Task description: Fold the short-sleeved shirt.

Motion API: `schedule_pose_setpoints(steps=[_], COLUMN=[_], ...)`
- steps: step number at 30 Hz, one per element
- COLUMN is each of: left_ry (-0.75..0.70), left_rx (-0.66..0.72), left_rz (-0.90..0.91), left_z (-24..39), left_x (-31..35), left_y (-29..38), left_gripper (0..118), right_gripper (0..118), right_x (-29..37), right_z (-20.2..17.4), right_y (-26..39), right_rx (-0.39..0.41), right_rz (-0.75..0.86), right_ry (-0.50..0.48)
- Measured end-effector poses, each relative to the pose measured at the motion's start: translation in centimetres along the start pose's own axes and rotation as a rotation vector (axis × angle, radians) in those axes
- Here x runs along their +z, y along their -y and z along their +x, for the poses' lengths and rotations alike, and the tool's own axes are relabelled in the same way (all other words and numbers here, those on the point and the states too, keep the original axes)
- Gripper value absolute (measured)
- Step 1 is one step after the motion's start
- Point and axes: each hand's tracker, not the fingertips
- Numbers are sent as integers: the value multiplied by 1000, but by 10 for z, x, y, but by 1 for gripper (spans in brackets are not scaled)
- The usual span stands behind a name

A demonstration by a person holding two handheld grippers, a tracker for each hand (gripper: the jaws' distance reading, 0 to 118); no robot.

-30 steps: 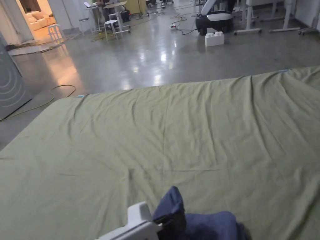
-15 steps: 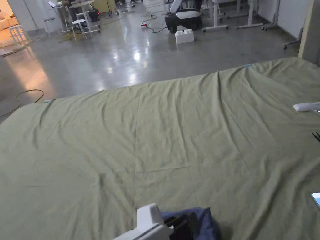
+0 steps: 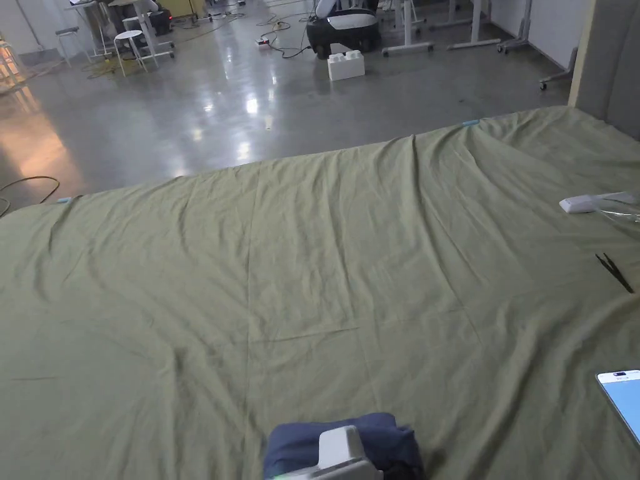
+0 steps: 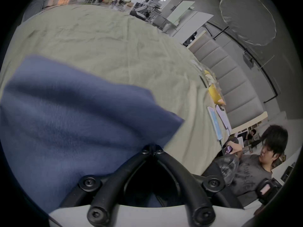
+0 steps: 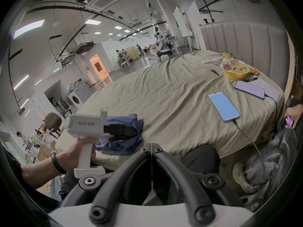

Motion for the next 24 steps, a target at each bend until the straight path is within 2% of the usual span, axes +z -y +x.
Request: schedule_pose_setpoints(steps=[4,6,10,11,12,13,14,15,16,17,19,22,24], left_ry=[146,76,-5,-34,-72,-123,-163,-171,-150,-109,20,146,142], left_rx=[-29,-45,51,86,116,137,139,147,154,183,262,332,337], left_rz=[188,249,280,276,272,263,251,246,245,233,208,163,110], left_z=[9,2,-36,-50,-60,-70,-83,-91,-101,-111,-124,-144,-152], left_x=[78,112,152,156,159,160,160,160,160,157,149,121,96], left_y=[-18,-21,-18,-15,-13,-10,-9,-7,-4,-5,-5,-10,-12], left_gripper=[1,1,2,3,11,24,39,58,78,87,93,94,94], right_gripper=[0,0,0,0,0,0,0,0,0,0,0,0,0], right_x=[-49,-83,-167,-190,-205,-222,-238,-252,-262,-260,-250,-248,-245], right_z=[-27,-43,-66,-69,-71,-72,-70,-66,-58,-51,-49,-50,-55], right_y=[-25,-35,-52,-53,-53,-52,-45,-38,-27,-26,-34,-24,-26], right_rx=[137,184,178,163,151,185,260,304,293,242,143,183,207], right_rz=[-59,-79,-193,-250,-291,-345,-407,-468,-533,-435,-437,-411,-403], right_ry=[-107,-158,-250,-240,-175,-41,-2,11,-27,-52,-52,-43,-25])
